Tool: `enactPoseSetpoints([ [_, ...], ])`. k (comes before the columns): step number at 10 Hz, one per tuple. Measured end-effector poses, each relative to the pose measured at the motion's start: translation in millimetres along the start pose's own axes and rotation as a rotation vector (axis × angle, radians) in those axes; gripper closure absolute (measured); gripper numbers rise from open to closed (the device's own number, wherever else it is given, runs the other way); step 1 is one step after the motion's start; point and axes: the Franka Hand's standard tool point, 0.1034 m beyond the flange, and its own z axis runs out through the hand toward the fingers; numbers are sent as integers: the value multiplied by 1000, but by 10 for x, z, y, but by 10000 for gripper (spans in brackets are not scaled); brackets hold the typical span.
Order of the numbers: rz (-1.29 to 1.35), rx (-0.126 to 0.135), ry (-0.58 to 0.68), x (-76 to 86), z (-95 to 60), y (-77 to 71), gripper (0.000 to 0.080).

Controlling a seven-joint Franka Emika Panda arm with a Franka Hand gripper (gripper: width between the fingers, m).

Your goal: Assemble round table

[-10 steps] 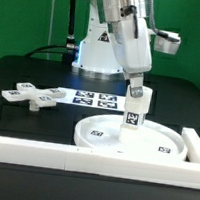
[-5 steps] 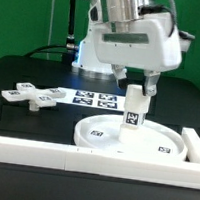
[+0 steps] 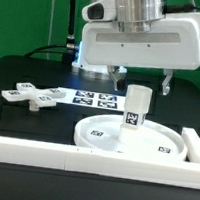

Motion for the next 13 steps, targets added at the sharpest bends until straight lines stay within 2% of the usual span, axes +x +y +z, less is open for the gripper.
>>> enactPoseSetpoints([
  [3, -210, -2, 1, 3, -1, 4, 151],
  [7, -681, -86, 10, 15, 15, -37, 151],
  [13, -1051, -101, -8, 28, 17, 1, 151],
])
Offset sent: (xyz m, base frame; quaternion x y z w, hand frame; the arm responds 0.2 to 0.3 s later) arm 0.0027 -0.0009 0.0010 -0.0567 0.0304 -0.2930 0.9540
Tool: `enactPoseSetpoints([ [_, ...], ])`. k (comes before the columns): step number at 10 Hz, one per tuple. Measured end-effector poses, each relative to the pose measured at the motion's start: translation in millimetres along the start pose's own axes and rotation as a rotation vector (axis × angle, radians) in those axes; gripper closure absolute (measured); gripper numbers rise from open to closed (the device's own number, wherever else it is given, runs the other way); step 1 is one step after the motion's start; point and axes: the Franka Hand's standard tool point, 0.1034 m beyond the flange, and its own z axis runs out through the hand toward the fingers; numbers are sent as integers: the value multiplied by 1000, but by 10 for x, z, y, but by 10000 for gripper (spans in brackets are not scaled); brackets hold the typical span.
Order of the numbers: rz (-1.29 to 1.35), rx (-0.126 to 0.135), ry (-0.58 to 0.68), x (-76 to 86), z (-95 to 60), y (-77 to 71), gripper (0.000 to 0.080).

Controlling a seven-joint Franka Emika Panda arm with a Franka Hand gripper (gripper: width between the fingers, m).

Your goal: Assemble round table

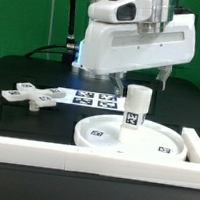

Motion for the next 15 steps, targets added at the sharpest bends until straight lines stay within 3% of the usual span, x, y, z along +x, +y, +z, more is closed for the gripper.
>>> enactPoseSetpoints([
  [4, -393, -64, 9, 99, 17, 23, 151],
  [8, -629, -76, -16, 54, 27, 85, 151],
  [15, -1187, -114, -141, 42, 145, 71, 151],
])
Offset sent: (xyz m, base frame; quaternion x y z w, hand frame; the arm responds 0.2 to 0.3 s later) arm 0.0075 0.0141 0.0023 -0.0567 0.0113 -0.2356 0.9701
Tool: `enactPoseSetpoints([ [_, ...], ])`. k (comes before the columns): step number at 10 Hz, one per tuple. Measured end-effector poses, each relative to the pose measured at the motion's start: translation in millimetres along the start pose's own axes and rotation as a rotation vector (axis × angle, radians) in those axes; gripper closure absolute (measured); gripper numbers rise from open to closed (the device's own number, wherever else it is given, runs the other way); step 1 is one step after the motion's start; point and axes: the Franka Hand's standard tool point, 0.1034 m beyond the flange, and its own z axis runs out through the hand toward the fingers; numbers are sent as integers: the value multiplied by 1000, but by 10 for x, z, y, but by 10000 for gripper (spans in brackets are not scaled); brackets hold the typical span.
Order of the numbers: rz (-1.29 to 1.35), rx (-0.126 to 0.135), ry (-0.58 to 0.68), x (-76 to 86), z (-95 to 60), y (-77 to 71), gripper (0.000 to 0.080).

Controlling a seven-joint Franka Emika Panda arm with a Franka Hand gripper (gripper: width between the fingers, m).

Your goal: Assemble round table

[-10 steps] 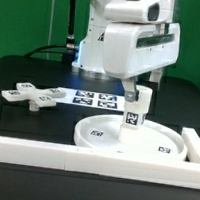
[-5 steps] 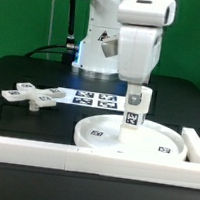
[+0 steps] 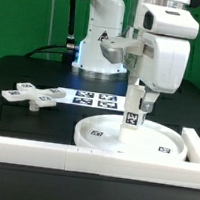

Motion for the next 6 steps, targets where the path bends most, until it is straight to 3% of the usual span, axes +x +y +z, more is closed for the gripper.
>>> enactPoseSetpoints([
  [4, -56, 3, -10, -8, 5, -5, 192],
  [5, -54, 4, -10, -20, 9, -11, 378],
  [6, -53, 5, -10, -24, 14, -14, 378],
])
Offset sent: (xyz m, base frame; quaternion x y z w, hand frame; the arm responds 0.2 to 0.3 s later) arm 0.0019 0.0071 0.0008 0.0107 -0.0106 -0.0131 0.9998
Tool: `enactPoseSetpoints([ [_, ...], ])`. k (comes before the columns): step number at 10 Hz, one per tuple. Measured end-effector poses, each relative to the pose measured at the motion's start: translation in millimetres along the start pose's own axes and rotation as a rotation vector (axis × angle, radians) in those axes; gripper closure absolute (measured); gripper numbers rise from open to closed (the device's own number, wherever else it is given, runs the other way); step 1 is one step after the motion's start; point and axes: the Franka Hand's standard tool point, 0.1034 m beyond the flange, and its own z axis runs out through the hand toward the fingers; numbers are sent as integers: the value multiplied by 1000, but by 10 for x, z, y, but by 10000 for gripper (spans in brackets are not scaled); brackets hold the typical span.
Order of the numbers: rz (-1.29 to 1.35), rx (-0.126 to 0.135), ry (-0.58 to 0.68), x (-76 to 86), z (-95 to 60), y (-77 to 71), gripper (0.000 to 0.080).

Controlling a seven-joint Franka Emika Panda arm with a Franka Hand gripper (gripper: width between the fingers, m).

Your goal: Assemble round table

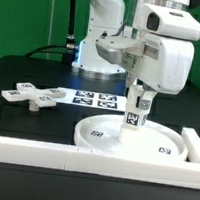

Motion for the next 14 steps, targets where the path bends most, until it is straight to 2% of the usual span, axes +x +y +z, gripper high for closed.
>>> enactPoseSetpoints([
  [4, 33, 1, 0, -18, 7, -7, 392],
  [7, 391, 20, 16, -104, 22, -61, 390],
  [11, 921, 41, 47, -74, 33, -87, 390],
  [14, 1114, 47, 45, -51, 33, -82, 390],
])
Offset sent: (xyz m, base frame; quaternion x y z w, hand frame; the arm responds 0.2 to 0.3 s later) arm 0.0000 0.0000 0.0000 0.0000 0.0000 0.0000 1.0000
